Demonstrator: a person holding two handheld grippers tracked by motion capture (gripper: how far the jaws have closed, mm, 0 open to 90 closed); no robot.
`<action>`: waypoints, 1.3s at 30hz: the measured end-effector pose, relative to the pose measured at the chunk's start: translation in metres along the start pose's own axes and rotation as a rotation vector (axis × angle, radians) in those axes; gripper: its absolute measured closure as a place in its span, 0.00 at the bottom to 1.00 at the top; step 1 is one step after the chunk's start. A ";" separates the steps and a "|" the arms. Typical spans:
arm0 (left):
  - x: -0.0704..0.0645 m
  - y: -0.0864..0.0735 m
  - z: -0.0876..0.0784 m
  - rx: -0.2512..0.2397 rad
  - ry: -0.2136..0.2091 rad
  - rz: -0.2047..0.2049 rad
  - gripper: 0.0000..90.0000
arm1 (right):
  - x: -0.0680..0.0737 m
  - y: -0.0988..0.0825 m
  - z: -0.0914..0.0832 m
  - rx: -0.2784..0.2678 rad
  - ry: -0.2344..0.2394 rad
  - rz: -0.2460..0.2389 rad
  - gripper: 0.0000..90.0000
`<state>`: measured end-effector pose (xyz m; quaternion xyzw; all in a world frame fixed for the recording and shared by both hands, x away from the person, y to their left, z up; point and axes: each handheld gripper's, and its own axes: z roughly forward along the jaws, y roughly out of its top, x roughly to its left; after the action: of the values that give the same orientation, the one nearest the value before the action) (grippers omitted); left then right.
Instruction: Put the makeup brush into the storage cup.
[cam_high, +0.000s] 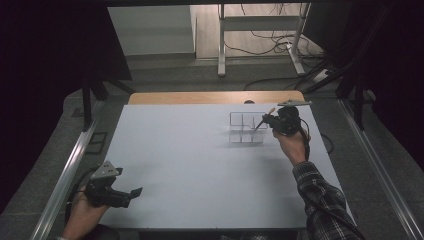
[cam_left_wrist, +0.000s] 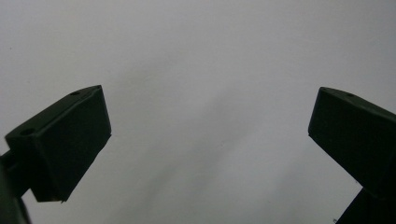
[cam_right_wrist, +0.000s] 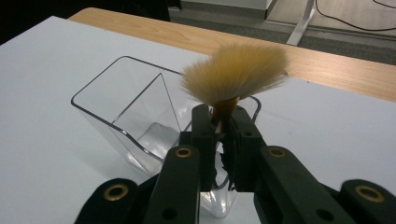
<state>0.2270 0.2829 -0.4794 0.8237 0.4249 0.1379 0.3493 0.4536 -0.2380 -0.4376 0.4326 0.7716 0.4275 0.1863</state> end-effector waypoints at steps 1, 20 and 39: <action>0.000 0.000 0.000 0.000 0.000 0.001 0.00 | 0.000 0.000 0.000 0.002 0.003 -0.001 0.92; 0.000 0.000 0.000 0.002 -0.002 0.001 0.00 | -0.007 0.000 0.004 0.038 -0.048 0.006 0.00; 0.000 0.000 -0.001 -0.002 0.002 0.005 0.00 | -0.005 -0.003 0.002 0.078 -0.007 -0.004 0.00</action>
<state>0.2264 0.2831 -0.4783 0.8243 0.4231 0.1397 0.3493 0.4558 -0.2416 -0.4418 0.4394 0.7880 0.3950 0.1730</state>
